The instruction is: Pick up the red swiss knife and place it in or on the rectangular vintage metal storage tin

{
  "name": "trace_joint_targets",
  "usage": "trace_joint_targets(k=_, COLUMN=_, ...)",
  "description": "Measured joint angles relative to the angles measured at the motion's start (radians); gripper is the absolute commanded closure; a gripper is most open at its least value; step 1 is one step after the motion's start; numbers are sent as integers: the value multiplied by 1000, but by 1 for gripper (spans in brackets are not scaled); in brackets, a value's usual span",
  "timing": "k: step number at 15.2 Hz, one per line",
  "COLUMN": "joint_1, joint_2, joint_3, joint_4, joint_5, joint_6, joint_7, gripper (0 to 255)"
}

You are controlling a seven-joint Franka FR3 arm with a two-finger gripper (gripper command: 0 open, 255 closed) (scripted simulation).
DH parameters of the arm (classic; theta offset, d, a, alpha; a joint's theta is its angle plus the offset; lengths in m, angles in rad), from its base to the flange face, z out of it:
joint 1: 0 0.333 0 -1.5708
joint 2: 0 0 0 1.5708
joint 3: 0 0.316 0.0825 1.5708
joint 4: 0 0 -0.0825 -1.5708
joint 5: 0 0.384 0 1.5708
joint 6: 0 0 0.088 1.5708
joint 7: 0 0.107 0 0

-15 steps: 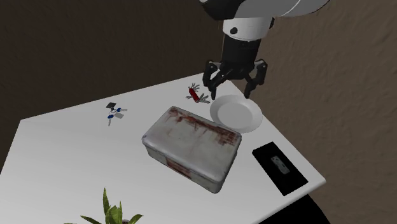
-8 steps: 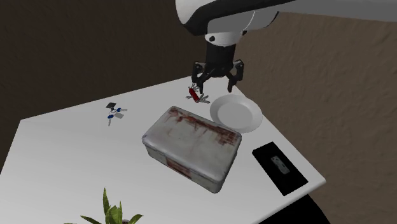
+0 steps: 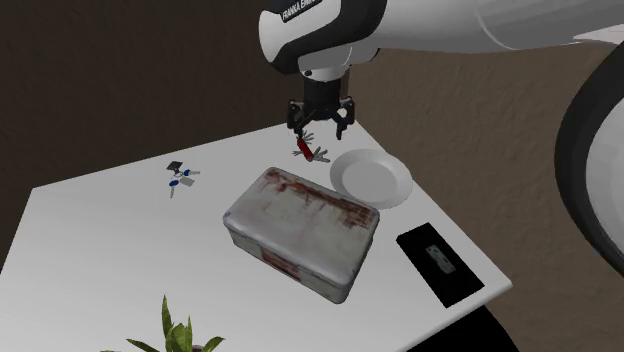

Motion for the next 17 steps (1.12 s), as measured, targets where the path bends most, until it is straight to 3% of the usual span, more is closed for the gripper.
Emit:
trace_joint_targets(k=9, joint_1=27, joint_2=348, joint_3=-4, joint_4=368, joint_5=-43, joint_6=-4, joint_7=20, gripper=0)
trace_joint_targets(k=17, joint_1=29, joint_2=398, joint_3=-6, joint_4=350, joint_5=-47, joint_6=66, joint_7=22, gripper=0)
